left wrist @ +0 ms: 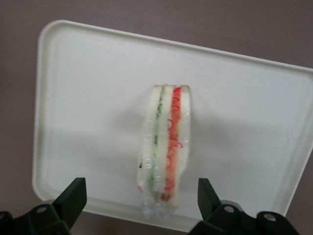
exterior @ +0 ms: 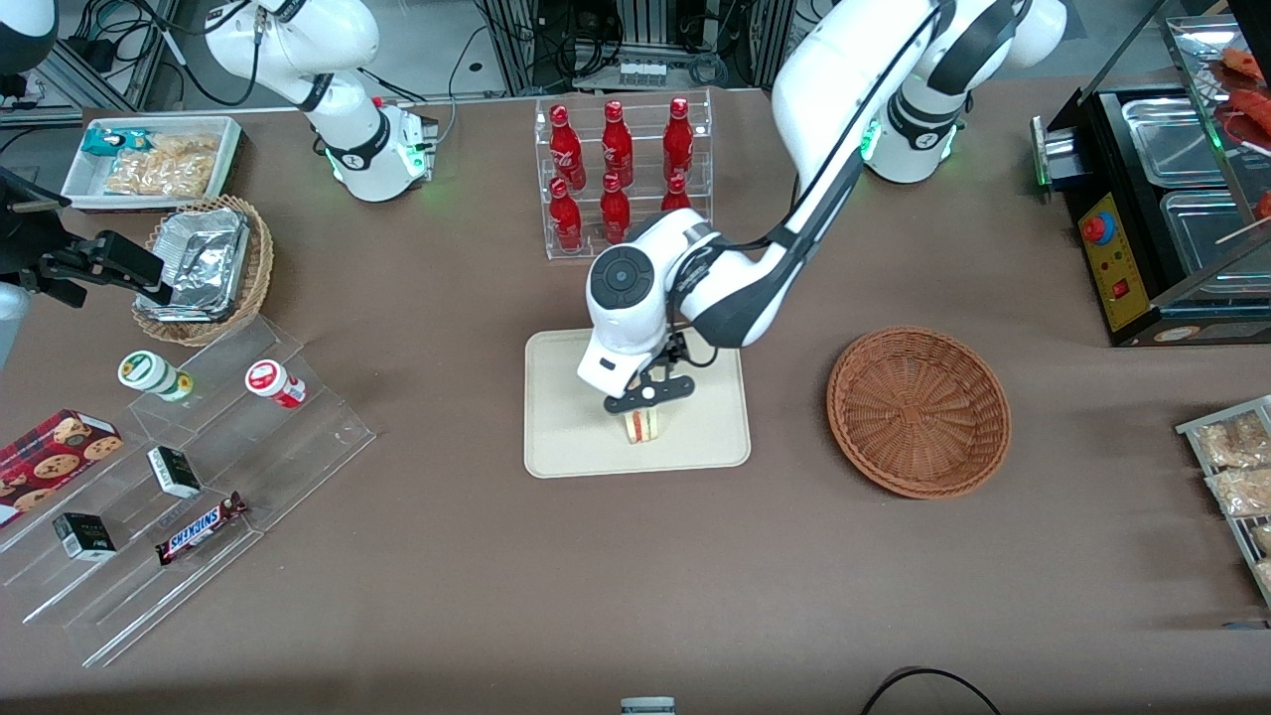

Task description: Place sandwich from basket to tray

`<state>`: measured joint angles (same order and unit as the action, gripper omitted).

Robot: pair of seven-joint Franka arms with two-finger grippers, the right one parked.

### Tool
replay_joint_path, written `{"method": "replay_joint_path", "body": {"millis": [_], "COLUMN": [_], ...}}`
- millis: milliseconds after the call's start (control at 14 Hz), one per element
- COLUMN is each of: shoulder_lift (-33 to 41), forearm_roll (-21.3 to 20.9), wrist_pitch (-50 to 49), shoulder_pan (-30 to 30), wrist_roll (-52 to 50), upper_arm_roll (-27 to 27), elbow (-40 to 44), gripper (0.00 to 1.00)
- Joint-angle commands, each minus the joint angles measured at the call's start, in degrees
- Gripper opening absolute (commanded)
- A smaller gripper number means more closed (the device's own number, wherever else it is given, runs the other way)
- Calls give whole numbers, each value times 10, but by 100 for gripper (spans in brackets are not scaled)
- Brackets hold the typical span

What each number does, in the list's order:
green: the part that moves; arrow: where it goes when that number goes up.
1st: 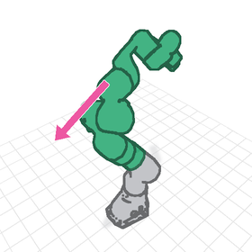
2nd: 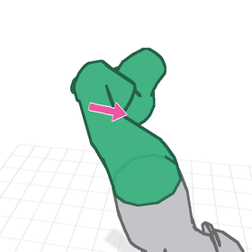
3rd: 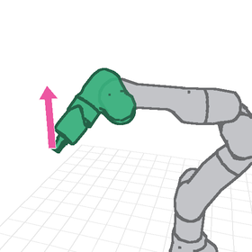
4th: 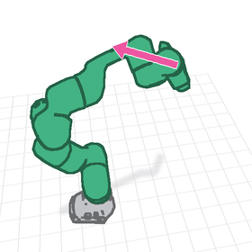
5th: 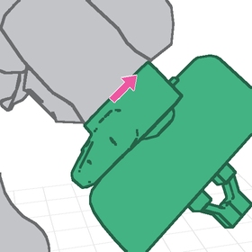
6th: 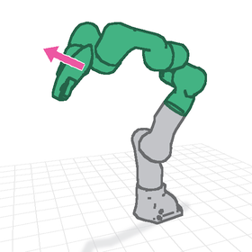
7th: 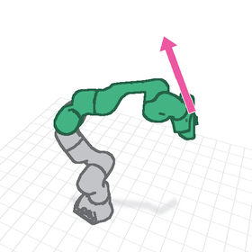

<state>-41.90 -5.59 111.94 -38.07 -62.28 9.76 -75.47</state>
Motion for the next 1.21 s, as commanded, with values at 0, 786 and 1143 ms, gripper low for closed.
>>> {"method": "replay_joint_path", "body": {"millis": [0, 786, 1143], "shoulder_lift": [31, 208, 286], "forearm_roll": [-12, 8, 24], "wrist_pitch": [-50, -127, -137], "shoulder_pan": [7, 213, 282], "wrist_roll": [38, 259, 387], "upper_arm_roll": [-24, -33, -33], "elbow": [-13, -177, -233], "gripper": [100, 100, 100]}}
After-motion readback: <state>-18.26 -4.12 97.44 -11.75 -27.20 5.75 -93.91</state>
